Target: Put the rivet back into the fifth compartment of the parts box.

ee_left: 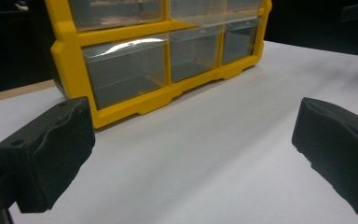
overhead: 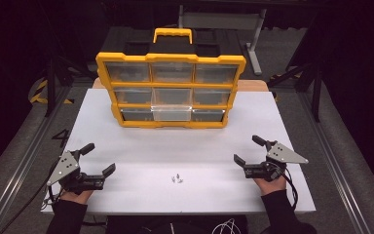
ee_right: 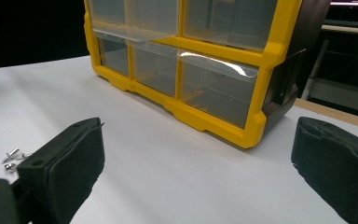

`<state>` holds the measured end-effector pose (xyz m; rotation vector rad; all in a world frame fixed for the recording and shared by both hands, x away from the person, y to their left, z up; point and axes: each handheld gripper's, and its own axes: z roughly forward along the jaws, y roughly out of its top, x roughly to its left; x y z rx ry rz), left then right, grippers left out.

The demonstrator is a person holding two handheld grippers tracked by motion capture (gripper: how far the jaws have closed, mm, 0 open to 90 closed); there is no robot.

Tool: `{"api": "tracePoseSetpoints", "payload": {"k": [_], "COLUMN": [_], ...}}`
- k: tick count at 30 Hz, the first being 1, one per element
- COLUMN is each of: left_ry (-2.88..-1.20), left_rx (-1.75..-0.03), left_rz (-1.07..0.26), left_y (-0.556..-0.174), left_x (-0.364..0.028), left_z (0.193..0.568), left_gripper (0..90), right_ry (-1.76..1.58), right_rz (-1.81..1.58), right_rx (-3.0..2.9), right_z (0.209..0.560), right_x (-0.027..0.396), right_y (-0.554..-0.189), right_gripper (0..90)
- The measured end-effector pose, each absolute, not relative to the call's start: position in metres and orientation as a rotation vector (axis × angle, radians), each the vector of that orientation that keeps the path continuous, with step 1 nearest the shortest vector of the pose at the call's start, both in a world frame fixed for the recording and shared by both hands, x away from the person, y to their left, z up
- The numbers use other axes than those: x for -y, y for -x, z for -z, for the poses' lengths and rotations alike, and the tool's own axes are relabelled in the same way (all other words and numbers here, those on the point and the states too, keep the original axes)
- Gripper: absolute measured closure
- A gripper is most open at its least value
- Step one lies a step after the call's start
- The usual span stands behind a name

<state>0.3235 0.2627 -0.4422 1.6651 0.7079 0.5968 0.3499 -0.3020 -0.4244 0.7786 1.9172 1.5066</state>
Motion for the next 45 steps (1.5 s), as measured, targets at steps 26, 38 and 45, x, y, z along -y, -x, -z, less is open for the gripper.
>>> {"api": "tracePoseSetpoints", "payload": {"k": [26,38,45], "left_ry": [-1.627,-1.669,-1.65], "left_rx": [-0.633,-0.613,-0.635], "left_rz": [-0.543,-0.557,-0.56], "left_y": [-0.319,-0.316,-0.316], "left_x": [-0.262,-0.255,-0.257], "left_z": [0.436,0.434,0.435], "left_gripper": [0.2,2.1,2.1], "right_ry": [-0.67,-0.591,-0.562], "right_rz": [-1.572,-1.622,-1.596], "right_rx": [-1.943,-1.997,-2.076], "right_z": [0.396,0.38,0.372], "right_x": [0.28,0.247,0.24], "right_y": [-0.351,-0.362,-0.365], "right_gripper": [3.2,4.6,7.2]}}
